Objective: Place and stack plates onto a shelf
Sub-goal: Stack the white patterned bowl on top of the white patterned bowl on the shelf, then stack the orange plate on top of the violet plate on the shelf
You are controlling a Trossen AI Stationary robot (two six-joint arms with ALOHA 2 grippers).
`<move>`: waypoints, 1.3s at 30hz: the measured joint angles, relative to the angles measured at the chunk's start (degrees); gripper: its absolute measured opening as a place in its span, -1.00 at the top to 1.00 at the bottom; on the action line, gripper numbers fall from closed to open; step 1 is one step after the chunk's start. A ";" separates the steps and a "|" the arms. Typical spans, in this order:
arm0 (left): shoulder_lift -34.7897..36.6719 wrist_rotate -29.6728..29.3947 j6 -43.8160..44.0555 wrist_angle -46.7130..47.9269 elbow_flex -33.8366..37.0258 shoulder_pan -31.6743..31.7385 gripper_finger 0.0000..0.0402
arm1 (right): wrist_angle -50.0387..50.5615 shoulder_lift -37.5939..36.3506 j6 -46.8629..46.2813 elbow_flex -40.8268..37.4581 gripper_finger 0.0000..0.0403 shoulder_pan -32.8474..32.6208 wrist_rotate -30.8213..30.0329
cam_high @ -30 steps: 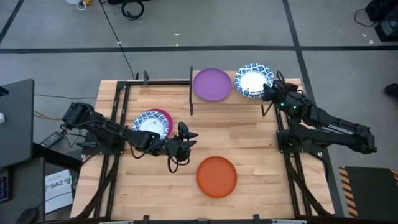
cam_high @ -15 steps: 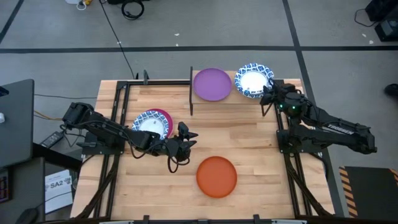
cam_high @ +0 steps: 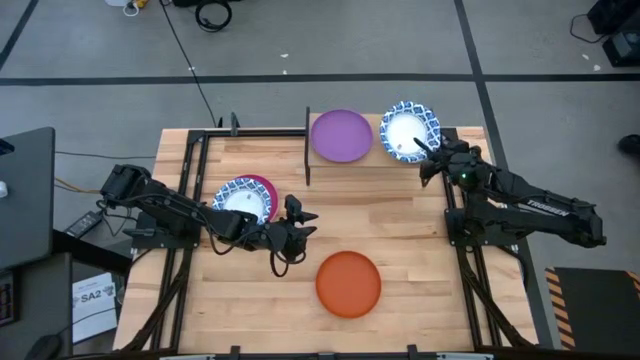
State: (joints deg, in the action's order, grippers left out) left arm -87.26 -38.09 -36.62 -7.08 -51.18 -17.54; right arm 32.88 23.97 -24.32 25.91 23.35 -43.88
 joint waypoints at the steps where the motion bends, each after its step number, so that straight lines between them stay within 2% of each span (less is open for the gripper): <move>1: 0.00 0.00 0.00 0.01 0.00 0.00 0.08 | -0.07 0.00 0.02 0.00 -0.16 0.00 0.00; 7: 0.00 0.00 0.00 0.01 0.00 0.00 0.08 | -4.75 0.02 2.27 0.00 -0.16 0.00 0.94; 20: 0.00 0.00 0.02 0.00 0.00 0.00 0.08 | -22.00 0.00 12.00 0.00 -0.16 -0.02 1.78; 30: 0.00 0.00 0.04 0.01 0.00 0.00 0.08 | -31.62 0.00 13.96 0.00 -0.16 -0.58 12.82; 39: 0.00 0.00 3.63 0.01 0.00 0.00 0.08 | -35.05 0.23 13.86 0.00 -0.16 -6.05 19.31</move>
State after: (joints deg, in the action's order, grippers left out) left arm -87.26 -38.09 -32.99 -7.07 -51.18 -17.54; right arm -2.17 24.19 -10.45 25.91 17.30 -24.57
